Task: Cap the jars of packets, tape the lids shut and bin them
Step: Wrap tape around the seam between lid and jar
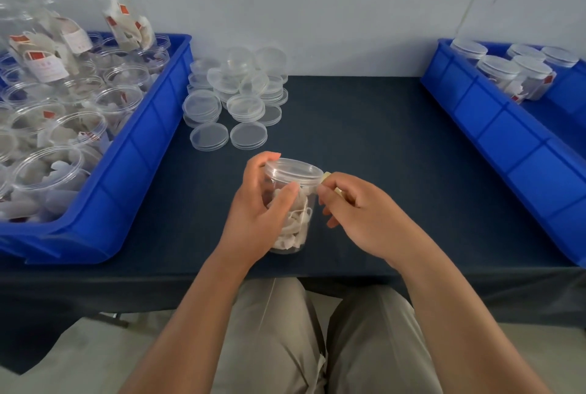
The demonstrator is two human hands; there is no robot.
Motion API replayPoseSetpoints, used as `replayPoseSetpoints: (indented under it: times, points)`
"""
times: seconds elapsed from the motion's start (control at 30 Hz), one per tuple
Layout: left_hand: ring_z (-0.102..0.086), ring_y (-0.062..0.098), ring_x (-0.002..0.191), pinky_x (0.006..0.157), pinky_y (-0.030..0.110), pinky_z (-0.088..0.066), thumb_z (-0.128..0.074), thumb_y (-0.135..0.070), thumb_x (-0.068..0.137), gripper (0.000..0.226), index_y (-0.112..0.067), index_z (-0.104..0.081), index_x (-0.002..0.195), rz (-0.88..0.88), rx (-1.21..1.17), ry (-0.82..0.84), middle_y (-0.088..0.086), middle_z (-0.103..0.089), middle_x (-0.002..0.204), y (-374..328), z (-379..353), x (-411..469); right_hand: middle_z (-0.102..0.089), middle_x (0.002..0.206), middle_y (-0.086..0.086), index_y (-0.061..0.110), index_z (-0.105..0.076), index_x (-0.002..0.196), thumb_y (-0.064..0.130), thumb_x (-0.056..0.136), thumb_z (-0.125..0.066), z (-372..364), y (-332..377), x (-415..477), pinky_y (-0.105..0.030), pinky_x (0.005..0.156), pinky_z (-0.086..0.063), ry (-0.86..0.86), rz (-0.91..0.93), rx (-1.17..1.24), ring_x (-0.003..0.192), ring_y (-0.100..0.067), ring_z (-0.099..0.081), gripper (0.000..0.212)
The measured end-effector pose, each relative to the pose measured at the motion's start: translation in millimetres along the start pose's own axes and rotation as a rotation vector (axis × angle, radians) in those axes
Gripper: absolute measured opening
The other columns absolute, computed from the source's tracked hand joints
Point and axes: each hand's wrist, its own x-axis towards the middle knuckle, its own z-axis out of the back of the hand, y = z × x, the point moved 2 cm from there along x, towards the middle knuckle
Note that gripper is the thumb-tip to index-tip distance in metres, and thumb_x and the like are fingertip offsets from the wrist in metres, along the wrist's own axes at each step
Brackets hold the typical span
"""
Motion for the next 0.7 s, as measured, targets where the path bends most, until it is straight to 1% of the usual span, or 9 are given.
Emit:
replayPoseSetpoints:
  times: [0.1, 0.17, 0.23, 0.3, 0.37, 0.43, 0.53, 0.63, 0.7]
  points:
    - [-0.071, 0.007, 0.111, 0.084, 0.017, -0.057, -0.078, -0.066, 0.082, 0.065, -0.049, -0.043, 0.134, -0.037, 0.034, -0.028, -0.023, -0.067, 0.123, -4.2, -0.5, -1.5, -0.07, 0.094, 0.016, 0.044, -0.061, 0.096, 0.053, 0.108, -0.045, -2.6, 2.4, 0.6, -0.036, 0.081, -0.06, -0.001, 0.003, 0.002, 0.085, -0.003, -0.071, 0.022]
    - [-0.072, 0.005, 0.108, 0.082, 0.014, -0.056, -0.082, -0.07, 0.075, 0.07, -0.051, -0.043, 0.13, -0.051, 0.045, -0.043, -0.024, -0.067, 0.121, -6.7, -0.8, -1.7, -0.07, 0.092, 0.014, 0.043, -0.061, 0.096, 0.05, 0.109, -0.046, -3.7, 4.4, 1.6, -0.032, 0.077, -0.059, -0.01, -0.003, -0.01, 0.085, -0.004, -0.071, 0.021]
    - [-0.071, 0.003, 0.107, 0.08, 0.013, -0.055, -0.083, -0.075, 0.07, 0.072, -0.056, -0.041, 0.126, -0.074, 0.08, -0.061, -0.028, -0.065, 0.12, -9.0, -1.0, -1.5, -0.07, 0.089, 0.013, 0.044, -0.061, 0.096, 0.048, 0.11, -0.047, -3.8, 6.6, 1.6, -0.026, 0.071, -0.054, -0.02, -0.005, -0.033, 0.084, -0.006, -0.071, 0.02]
    - [-0.069, -0.002, 0.107, 0.078, 0.011, -0.055, -0.08, -0.079, 0.069, 0.073, -0.057, -0.04, 0.125, -0.095, 0.13, -0.087, -0.032, -0.062, 0.12, -11.0, -1.4, -1.5, -0.07, 0.087, 0.012, 0.044, -0.061, 0.097, 0.046, 0.11, -0.047, -3.2, 8.8, 0.7, -0.022, 0.068, -0.05, -0.027, -0.009, -0.048, 0.084, -0.007, -0.072, 0.019]
    - [-0.07, -0.001, 0.104, 0.077, 0.014, -0.057, -0.079, -0.081, 0.071, 0.072, -0.054, -0.042, 0.126, -0.1, 0.156, -0.111, -0.032, -0.064, 0.117, -12.0, -1.9, -1.6, -0.07, 0.087, 0.012, 0.043, -0.061, 0.098, 0.046, 0.11, -0.046, -2.6, 10.7, -0.7, -0.025, 0.067, -0.053, -0.025, -0.011, -0.06, 0.085, -0.008, -0.072, 0.019]
    - [-0.072, 0.002, 0.101, 0.076, 0.018, -0.059, -0.077, -0.081, 0.074, 0.07, -0.048, -0.044, 0.127, -0.1, 0.165, -0.126, -0.028, -0.067, 0.114, -11.6, -1.9, -1.5, -0.069, 0.087, 0.011, 0.042, -0.061, 0.098, 0.047, 0.11, -0.046, -1.9, 11.8, -1.4, -0.031, 0.07, -0.058, -0.027, -0.011, -0.079, 0.086, -0.01, -0.072, 0.019]
    - [-0.073, 0.004, 0.097, 0.075, 0.022, -0.061, -0.073, -0.082, 0.077, 0.07, -0.045, -0.045, 0.129, -0.087, 0.182, -0.139, -0.027, -0.069, 0.11, -10.6, -1.5, -1.6, -0.068, 0.083, 0.008, 0.04, -0.061, 0.097, 0.05, 0.11, -0.046, -1.1, 13.2, -1.8, -0.04, 0.073, -0.06, -0.038, -0.006, -0.106, 0.084, -0.014, -0.071, 0.021]
    - [-0.072, 0.002, 0.102, 0.077, 0.018, -0.06, -0.074, -0.075, 0.082, 0.065, -0.044, -0.046, 0.131, -0.084, 0.177, -0.128, -0.027, -0.067, 0.115, -9.4, -1.2, -1.2, -0.067, 0.083, 0.009, 0.04, -0.06, 0.096, 0.051, 0.109, -0.046, -0.6, 13.5, -2.0, -0.042, 0.075, -0.061, -0.048, 0.007, -0.134, 0.082, -0.013, -0.071, 0.022]
    - [-0.072, 0.003, 0.103, 0.078, 0.017, -0.059, -0.076, -0.069, 0.083, 0.059, -0.046, -0.047, 0.129, -0.046, 0.127, -0.094, -0.025, -0.068, 0.116, -9.1, -0.9, -1.0, -0.067, 0.084, 0.011, 0.041, -0.06, 0.098, 0.054, 0.108, -0.044, 0.1, 13.4, -2.4, -0.041, 0.076, -0.062, -0.042, 0.013, -0.145, 0.081, -0.011, -0.071, 0.023]
